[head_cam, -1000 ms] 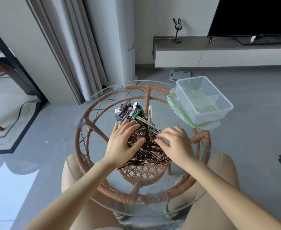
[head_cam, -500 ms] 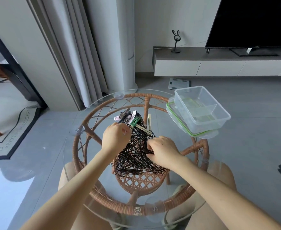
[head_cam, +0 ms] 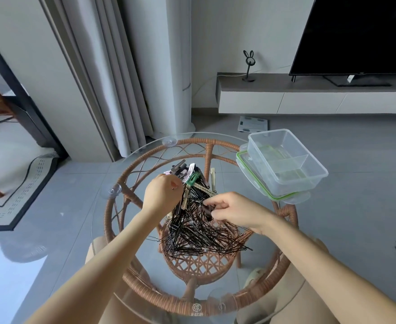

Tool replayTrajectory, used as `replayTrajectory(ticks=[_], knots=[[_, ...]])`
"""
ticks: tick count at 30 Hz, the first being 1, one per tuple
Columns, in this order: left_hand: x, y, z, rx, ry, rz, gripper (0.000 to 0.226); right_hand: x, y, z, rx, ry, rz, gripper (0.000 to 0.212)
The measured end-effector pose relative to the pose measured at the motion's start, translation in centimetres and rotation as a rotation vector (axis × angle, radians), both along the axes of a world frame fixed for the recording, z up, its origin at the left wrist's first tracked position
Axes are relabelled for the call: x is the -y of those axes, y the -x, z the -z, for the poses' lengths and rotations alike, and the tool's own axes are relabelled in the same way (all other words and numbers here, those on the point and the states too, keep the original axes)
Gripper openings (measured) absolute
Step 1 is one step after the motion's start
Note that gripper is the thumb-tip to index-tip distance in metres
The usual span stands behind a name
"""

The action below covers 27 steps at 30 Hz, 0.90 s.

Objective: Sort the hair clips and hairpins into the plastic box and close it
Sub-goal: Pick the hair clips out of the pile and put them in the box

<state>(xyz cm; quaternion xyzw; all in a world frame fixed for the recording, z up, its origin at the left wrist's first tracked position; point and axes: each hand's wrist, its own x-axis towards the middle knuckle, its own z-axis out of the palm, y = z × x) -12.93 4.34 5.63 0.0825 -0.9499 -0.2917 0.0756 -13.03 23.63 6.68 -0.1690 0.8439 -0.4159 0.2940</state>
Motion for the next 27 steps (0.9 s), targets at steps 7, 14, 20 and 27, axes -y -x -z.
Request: replayTrajectory(ticks=[7, 14, 20, 27], knots=[[-0.7, 2.5, -1.1, -0.038, -0.022, 0.051, 0.022, -1.4, 1.5, -1.0, 0.701, 0.570, 0.221, 0.026], [-0.8, 5.2, -1.6, -0.058, -0.030, 0.067, 0.021, -6.1, 7.2, -4.7, 0.399, 0.831, 0.634, 0.018], [-0.8, 6.7, -1.4, -0.049, -0.048, 0.070, 0.020, -8.1, 12.4, -4.8, 0.152, 0.671, 0.882, 0.023], [-6.8, 10.2, -3.6, -0.057, -0.143, 0.199, 0.022, -9.4, 16.4, -5.2, 0.247, 0.624, 0.953, 0.029]])
